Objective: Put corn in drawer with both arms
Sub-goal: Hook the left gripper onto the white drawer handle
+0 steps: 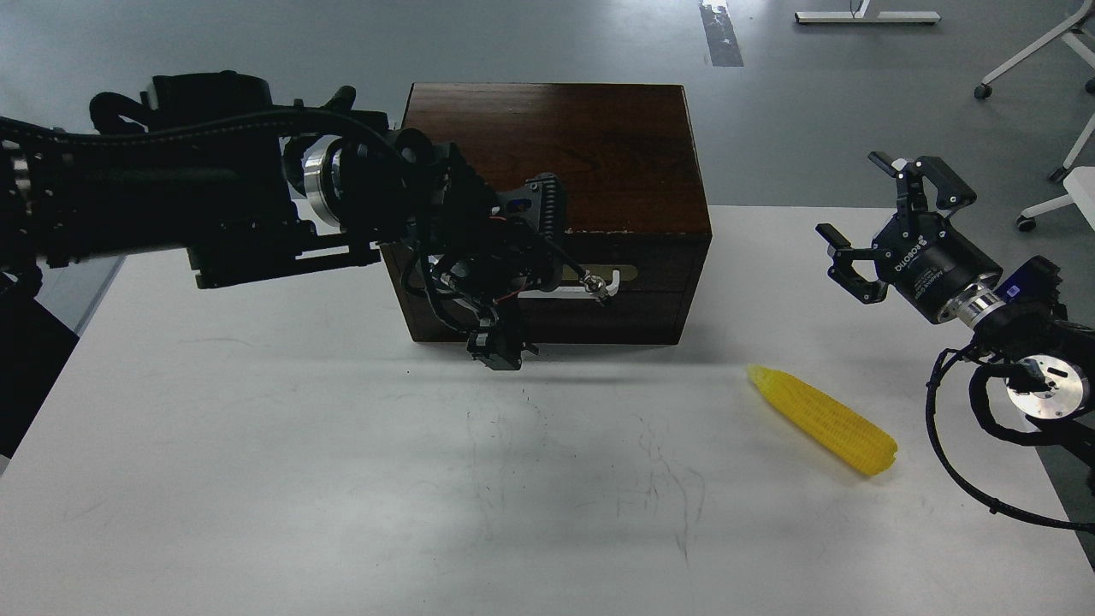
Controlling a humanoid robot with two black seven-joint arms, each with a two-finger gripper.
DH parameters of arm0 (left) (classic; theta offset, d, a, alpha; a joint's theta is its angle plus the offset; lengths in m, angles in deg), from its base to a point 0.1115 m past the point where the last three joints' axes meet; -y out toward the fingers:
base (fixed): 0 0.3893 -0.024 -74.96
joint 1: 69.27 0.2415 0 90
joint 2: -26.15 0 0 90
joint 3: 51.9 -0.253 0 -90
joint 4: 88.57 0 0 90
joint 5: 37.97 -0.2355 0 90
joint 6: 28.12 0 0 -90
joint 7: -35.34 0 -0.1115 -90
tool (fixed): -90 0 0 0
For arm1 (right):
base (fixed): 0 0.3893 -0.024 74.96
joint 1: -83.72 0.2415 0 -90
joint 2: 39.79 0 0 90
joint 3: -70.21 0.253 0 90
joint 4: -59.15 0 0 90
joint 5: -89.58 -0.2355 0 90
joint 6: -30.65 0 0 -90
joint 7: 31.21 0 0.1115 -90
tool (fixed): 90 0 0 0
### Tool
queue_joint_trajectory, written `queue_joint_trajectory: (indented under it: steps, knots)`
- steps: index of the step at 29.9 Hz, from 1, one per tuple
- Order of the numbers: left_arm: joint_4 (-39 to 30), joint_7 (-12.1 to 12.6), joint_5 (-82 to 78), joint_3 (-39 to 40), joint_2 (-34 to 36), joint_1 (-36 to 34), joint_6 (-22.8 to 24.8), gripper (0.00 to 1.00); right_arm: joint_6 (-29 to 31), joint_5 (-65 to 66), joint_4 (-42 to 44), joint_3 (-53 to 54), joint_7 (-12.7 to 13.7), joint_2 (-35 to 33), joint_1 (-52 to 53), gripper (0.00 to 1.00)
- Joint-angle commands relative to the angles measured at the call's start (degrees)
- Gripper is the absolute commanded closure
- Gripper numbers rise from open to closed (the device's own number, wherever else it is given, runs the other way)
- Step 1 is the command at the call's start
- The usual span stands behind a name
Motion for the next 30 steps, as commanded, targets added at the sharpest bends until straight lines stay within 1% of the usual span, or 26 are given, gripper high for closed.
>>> queue_joint_trajectory:
  steps: [1, 30]
  knots:
    - [0.77, 0.0, 0.0, -0.01, -1.11, 0.09, 0.0, 0.02, 0.0, 0.0, -0.02, -0.01, 0.0, -0.01, 0.0, 0.0]
    - [3.24, 0.0, -0.09, -0.19, -3.23, 2.29, 0.0, 0.02, 0.0, 0.0, 0.33, 0.08, 0.0, -0.01, -0.17, 0.0]
